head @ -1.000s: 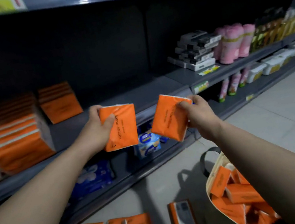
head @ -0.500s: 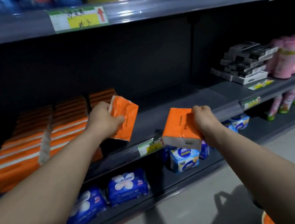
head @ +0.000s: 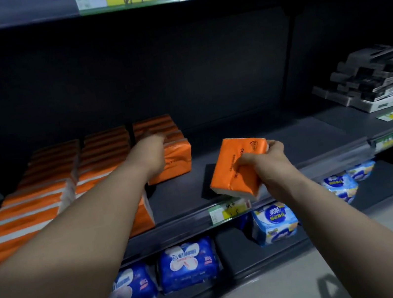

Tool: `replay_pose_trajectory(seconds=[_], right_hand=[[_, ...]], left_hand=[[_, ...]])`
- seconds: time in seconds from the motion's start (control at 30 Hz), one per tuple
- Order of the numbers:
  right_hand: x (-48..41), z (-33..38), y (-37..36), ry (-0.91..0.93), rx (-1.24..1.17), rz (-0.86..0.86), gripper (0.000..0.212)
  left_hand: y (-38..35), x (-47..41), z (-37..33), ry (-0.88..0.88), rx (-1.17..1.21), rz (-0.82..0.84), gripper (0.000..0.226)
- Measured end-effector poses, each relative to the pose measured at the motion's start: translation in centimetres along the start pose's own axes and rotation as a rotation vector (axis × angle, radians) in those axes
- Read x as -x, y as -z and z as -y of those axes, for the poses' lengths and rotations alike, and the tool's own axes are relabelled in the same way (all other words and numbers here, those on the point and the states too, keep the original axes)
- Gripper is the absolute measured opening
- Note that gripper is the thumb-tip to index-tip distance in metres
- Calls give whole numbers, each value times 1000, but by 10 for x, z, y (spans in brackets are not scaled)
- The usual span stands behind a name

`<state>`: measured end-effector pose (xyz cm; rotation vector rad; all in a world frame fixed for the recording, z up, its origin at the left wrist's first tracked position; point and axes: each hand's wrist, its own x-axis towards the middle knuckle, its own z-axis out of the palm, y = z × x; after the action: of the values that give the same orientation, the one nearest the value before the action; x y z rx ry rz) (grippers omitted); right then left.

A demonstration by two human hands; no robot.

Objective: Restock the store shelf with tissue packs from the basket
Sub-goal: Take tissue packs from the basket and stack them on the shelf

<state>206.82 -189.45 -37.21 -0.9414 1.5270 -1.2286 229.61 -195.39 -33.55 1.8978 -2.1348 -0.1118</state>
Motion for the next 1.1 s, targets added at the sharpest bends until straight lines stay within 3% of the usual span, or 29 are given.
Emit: replay_pose_trajectory(seconds=[0.43,0.57,0.73,0.93,1.1], right_hand=[[-4,-3,-6,74,14,-51,55],[11,6,-12,137,74,-16,50],[28,18,-28,352,300,97,37],[27,35,-71,603,760,219,48],[20,47,-111,695,1017,268,49]], left_hand=[[-6,-2,12,38,-273,-108,32],[9,18,14,161,-204,-139,30],[30,58,20,293,-79,-250,30],[33,99,37,282,-11,-286,43],[31,107,46,308,39,-283,46]])
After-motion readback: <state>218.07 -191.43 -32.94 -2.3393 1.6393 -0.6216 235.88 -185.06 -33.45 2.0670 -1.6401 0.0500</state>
